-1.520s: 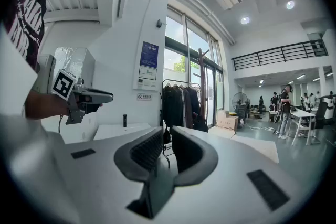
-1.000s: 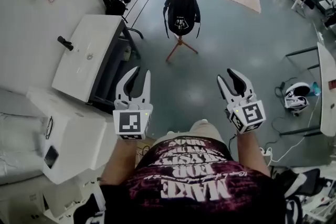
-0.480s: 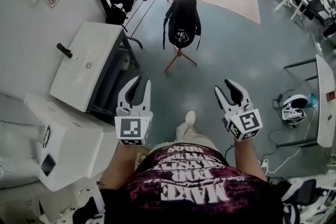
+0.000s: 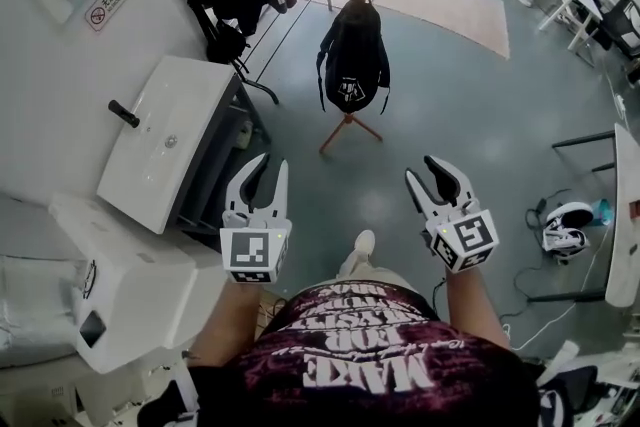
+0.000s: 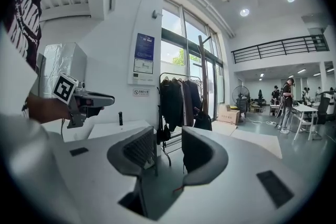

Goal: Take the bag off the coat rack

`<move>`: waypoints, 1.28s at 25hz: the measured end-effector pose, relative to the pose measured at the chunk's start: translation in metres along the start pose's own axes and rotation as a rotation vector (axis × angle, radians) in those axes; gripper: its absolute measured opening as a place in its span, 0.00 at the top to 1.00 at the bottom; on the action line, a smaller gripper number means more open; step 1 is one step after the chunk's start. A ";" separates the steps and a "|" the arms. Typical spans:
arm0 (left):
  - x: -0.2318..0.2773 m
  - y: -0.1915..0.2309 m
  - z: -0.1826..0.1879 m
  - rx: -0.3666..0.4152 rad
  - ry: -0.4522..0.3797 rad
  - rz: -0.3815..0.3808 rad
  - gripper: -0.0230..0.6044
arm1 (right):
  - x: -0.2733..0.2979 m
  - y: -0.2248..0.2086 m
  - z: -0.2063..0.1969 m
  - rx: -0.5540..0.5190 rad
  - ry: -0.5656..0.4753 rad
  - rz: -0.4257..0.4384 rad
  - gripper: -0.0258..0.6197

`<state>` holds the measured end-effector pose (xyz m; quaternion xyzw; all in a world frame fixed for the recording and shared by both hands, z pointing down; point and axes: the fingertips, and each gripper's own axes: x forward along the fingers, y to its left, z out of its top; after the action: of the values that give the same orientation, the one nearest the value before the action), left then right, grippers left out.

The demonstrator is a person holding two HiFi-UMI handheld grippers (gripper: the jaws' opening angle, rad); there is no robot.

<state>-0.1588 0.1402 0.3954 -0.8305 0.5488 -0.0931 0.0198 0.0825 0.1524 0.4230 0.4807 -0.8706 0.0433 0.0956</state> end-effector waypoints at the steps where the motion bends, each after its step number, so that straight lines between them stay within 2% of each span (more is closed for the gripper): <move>1: 0.006 0.001 -0.001 -0.001 0.006 0.001 0.84 | 0.005 -0.003 0.000 -0.003 0.002 0.006 0.69; 4: 0.028 0.000 0.000 0.000 0.015 -0.005 0.84 | 0.018 -0.016 0.001 -0.013 0.008 0.021 0.69; 9: 0.063 -0.010 -0.007 0.011 0.051 -0.041 0.84 | 0.036 -0.035 -0.004 0.039 0.009 0.047 0.69; 14: 0.092 -0.014 -0.001 0.012 0.048 -0.042 0.84 | 0.050 -0.045 -0.010 0.006 0.035 0.072 0.69; 20: 0.124 -0.029 0.009 0.019 0.052 -0.056 0.84 | 0.057 -0.087 0.000 0.023 0.012 0.055 0.69; 24: 0.138 -0.026 0.013 0.024 0.054 -0.021 0.84 | 0.066 -0.105 0.004 0.033 -0.006 0.082 0.69; 28: 0.155 -0.026 0.020 0.017 0.044 0.021 0.84 | 0.077 -0.123 0.009 -0.004 -0.004 0.114 0.69; 32: 0.170 -0.042 0.029 0.015 0.025 0.027 0.84 | 0.082 -0.144 0.016 -0.021 -0.028 0.134 0.69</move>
<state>-0.0515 -0.0006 0.3954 -0.8216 0.5596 -0.1073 0.0203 0.1597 0.0045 0.4216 0.4207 -0.9026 0.0339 0.0851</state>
